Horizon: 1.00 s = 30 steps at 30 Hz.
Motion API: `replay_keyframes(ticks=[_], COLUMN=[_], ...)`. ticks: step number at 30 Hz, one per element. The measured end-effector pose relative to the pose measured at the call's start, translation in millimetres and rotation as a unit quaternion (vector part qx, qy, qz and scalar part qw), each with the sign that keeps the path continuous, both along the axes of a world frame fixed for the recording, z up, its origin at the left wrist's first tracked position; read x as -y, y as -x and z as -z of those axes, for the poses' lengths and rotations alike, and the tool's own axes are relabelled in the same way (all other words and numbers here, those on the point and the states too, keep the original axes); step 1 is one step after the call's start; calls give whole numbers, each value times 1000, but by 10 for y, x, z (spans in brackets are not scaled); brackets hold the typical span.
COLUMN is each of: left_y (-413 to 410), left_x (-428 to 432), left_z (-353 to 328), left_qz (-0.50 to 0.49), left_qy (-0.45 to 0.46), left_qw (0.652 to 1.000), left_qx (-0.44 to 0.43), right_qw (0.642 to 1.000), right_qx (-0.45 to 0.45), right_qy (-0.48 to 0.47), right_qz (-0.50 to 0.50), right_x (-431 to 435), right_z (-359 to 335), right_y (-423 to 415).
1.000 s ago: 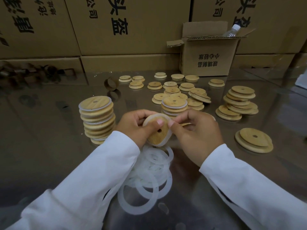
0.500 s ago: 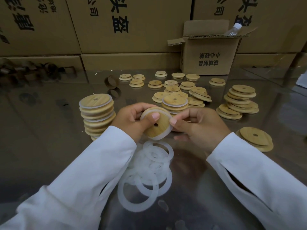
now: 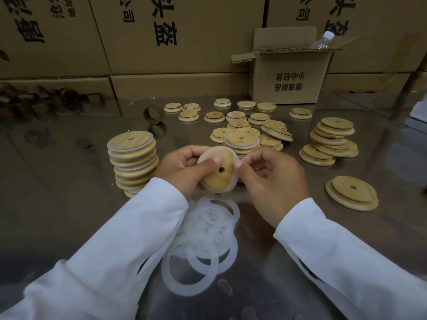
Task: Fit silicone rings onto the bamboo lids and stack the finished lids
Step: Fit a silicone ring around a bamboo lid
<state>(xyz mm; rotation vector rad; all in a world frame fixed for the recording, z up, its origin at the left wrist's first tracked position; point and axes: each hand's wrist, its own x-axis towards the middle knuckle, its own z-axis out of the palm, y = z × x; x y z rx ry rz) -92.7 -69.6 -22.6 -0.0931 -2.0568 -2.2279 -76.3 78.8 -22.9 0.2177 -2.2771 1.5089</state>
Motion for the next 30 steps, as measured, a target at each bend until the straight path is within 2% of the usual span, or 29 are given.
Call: replay_keyframes(ticks=[5, 10, 18, 30], left_y=[-11, -33, -24, -23], left_x=[-20, -14, 65, 24], left_z=[28, 13, -57, -33], left_qz=[14, 17, 40, 12], left_qy=[19, 79, 117, 31], left_qw=[1000, 996, 991, 999], left_qx=[6, -32, -53, -42], right_qw=[998, 995, 997, 999], right_qx=[-26, -16, 73, 20], right_qy=[-51, -96, 30, 31], right_qz=[-1, -2, -27, -18], right_x=[-10, -6, -15, 16], right_z=[28, 35, -33, -40], right_y=[24, 30, 60, -5])
